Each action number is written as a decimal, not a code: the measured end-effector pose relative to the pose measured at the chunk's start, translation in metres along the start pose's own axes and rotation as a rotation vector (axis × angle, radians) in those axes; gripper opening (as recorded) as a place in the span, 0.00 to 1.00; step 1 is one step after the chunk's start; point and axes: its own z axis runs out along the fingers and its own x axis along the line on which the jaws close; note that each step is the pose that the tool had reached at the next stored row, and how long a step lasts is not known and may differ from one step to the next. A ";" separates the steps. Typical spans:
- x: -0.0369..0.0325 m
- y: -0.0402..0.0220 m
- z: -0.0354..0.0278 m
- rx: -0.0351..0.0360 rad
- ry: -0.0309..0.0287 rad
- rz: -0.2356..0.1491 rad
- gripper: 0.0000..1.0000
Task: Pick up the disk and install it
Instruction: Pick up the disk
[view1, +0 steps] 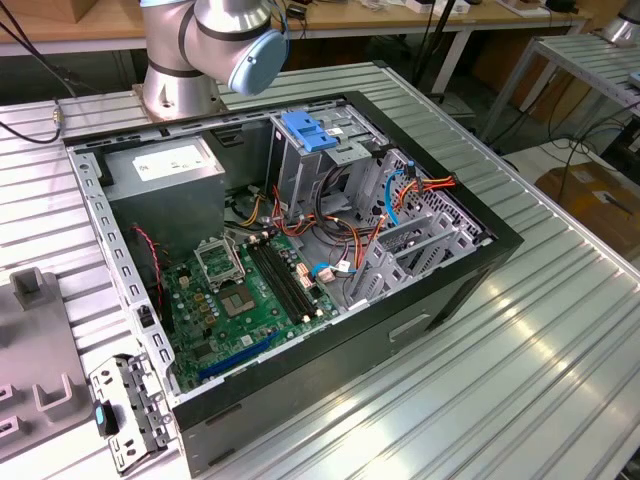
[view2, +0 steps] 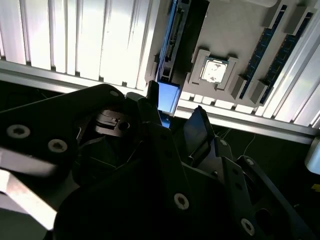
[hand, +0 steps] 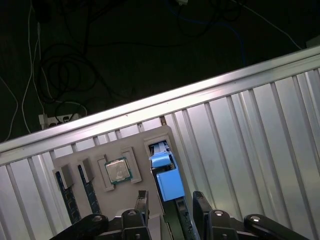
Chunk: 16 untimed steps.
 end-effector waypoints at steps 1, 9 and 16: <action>0.0000 0.0000 0.0000 0.0000 0.0000 0.000 0.48; 0.0000 0.0000 0.0001 0.0003 -0.0002 -0.001 0.48; 0.0000 0.0003 0.0092 0.0011 -0.0024 -0.098 0.56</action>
